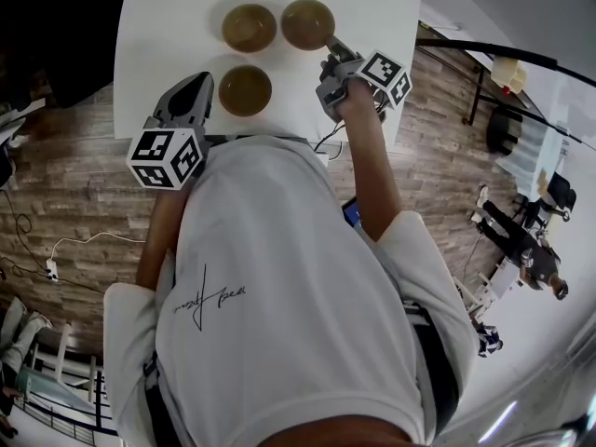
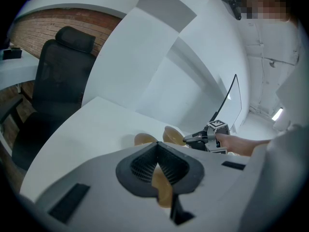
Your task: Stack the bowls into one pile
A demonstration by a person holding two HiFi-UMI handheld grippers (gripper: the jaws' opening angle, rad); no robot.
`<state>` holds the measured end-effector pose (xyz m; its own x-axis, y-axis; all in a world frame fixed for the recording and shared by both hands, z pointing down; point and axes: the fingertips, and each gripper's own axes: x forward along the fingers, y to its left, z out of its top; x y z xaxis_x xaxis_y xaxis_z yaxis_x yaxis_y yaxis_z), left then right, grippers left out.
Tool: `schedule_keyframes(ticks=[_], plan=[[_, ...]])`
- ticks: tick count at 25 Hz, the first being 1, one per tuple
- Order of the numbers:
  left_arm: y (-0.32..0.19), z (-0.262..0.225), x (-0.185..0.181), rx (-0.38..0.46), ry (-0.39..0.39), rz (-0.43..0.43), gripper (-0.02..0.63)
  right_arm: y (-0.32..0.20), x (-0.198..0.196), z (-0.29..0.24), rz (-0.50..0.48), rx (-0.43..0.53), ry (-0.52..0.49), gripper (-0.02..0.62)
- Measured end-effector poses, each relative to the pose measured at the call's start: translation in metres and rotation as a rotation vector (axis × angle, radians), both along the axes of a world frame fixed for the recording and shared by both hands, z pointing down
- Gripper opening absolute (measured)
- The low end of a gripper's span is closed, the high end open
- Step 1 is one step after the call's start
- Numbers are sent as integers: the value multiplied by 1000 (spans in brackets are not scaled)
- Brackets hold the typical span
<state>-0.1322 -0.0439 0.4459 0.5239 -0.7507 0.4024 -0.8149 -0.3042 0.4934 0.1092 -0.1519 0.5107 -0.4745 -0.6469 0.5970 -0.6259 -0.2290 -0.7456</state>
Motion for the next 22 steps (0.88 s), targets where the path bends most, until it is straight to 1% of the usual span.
schedule_keyframes(ticks=[5,18,22], plan=[[1,-1,2,3,-4,-6,8,0,-3,-2,-14,0,-11,23],[7,0,-9,-2,12,-42,8,-3,-26,-8,-65,7,-26,23],[10,1,-18,-5,13,-53,8,-3,-39,-7,-75,5,-31,23]])
